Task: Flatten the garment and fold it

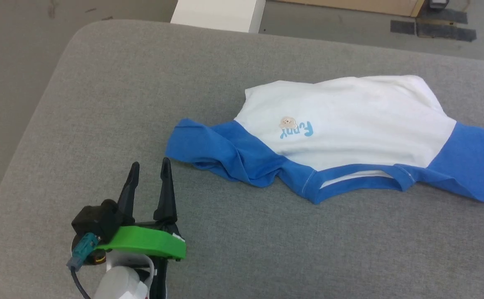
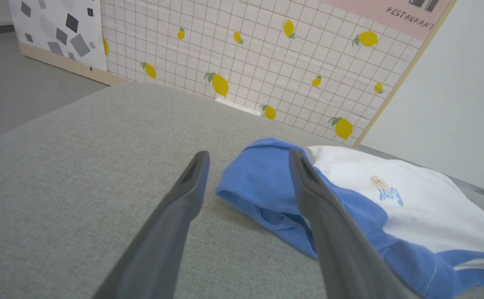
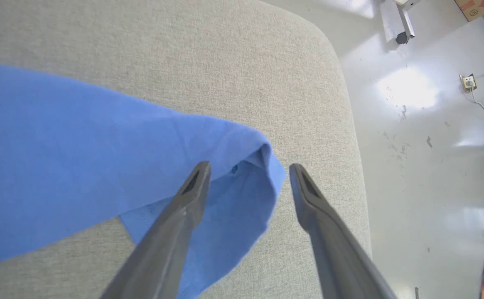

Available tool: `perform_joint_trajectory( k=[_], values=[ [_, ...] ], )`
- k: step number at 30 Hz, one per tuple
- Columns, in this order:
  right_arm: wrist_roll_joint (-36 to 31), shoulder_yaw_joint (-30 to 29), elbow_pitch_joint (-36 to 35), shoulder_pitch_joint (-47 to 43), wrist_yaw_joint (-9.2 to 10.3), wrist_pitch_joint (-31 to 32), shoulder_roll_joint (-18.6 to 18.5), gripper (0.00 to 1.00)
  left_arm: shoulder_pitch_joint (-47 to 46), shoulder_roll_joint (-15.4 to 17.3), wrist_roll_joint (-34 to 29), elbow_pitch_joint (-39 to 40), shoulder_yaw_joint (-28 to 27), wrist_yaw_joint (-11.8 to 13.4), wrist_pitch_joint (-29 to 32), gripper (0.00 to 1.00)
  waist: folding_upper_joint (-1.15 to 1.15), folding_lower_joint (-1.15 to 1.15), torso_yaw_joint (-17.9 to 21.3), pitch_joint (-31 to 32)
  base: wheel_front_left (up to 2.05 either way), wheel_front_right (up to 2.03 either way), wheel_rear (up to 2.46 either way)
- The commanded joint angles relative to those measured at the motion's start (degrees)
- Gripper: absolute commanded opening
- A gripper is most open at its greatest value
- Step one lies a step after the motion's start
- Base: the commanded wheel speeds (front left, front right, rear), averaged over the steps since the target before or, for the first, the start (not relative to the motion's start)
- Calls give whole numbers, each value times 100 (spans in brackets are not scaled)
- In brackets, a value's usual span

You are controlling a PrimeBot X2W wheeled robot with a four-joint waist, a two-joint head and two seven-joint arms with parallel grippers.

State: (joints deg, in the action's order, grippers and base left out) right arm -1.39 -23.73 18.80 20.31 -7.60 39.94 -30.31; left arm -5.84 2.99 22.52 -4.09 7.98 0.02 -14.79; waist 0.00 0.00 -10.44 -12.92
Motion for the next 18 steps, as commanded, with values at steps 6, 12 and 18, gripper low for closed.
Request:
perform_joint_trajectory(
  k=[6,12,18],
  values=[
    [629,51,-760,-394,11,-492,448,100,155,-12,-104,-98,-87,-74,-21,100,0,0,203,431,0,0,0],
    [1206,250,-1606,-725,11,-1242,1246,100,212,-12,75,-278,-44,-115,-21,100,0,0,424,589,0,0,0],
    [1275,464,-1927,-1077,11,-1649,1845,100,-112,-9,341,-629,43,-58,261,100,0,0,633,641,0,0,0]
  ],
)
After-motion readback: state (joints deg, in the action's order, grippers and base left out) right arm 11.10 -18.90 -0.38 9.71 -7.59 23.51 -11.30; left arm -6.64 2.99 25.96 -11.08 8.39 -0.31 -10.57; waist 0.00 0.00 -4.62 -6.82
